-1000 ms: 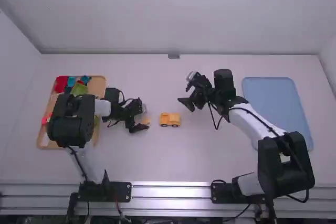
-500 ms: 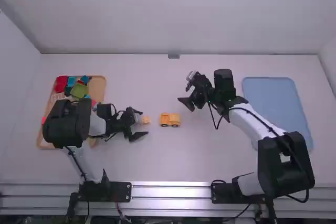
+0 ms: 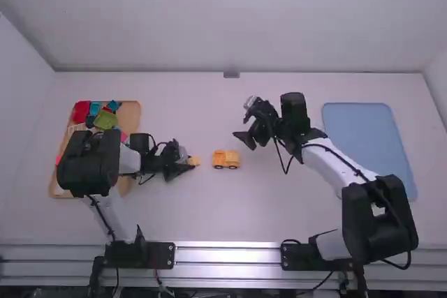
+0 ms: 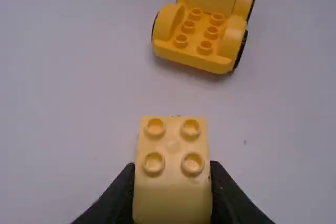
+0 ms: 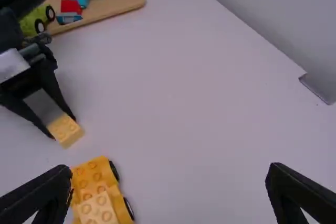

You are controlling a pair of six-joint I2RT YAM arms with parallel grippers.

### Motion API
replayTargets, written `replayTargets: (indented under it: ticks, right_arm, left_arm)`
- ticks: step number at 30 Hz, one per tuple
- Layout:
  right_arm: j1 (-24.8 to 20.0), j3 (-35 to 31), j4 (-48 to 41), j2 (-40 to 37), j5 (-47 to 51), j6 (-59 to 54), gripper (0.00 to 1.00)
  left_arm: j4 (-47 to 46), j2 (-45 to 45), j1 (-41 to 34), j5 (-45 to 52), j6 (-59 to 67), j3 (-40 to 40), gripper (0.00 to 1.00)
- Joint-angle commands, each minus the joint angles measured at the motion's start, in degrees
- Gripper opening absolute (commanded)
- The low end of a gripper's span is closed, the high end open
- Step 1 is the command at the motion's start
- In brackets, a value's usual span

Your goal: Assemble lego blocks to make yellow taxi

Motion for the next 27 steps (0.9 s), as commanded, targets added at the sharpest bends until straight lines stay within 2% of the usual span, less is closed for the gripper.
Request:
replayTargets:
  ticks: [1,2,4,7,15,20,22,27]
  right_arm:
    - [-0.07,0.72,0.24,-0.72,-0.39,0.07,0.99]
    - [-0.04,0.72,0.52,-0.72,-0.52,0.37,0.99]
    - [-0.07,0.72,0.87,-0.72,-0.55,0.72,0.99]
    - [-0.04,0.72,1.03,-0.72,-0.35,0.72,0.99]
    - [-0.44,0.72,-3.58,-0.72,8.92,0.57,0.99]
    - [-0.94,-0.11,-11.02,-0.59,3.65,-10.6,0.99]
    - [-1.77,-2.27,-9.66,-0.48,-0.22,-12.92,0.99]
    - [-4.39,-12.61,11.58,4.98,-15.76,-13.05,0.99]
  left_arm:
    - [-0.52,-0.28,-0.52,0.42,4.24,-0.09,0.21]
    - [-0.48,-0.28,-0.46,0.68,4.28,-0.07,0.28]
    - [-0.46,-0.28,-0.44,0.44,4.28,-0.07,0.31]
    - [0.2,-0.28,-0.28,-0.74,3.8,-0.07,0.25]
    - [0.79,-3.56,-0.13,3.54,0.37,1.84,0.24]
    - [-1.49,-7.48,-2.19,4.07,-1.73,4.04,0.22]
    - [-3.28,-8.66,-3.17,4.07,-1.73,4.94,0.23]
    - [-8.24,-8.87,-6.23,3.72,-1.46,8.92,0.23]
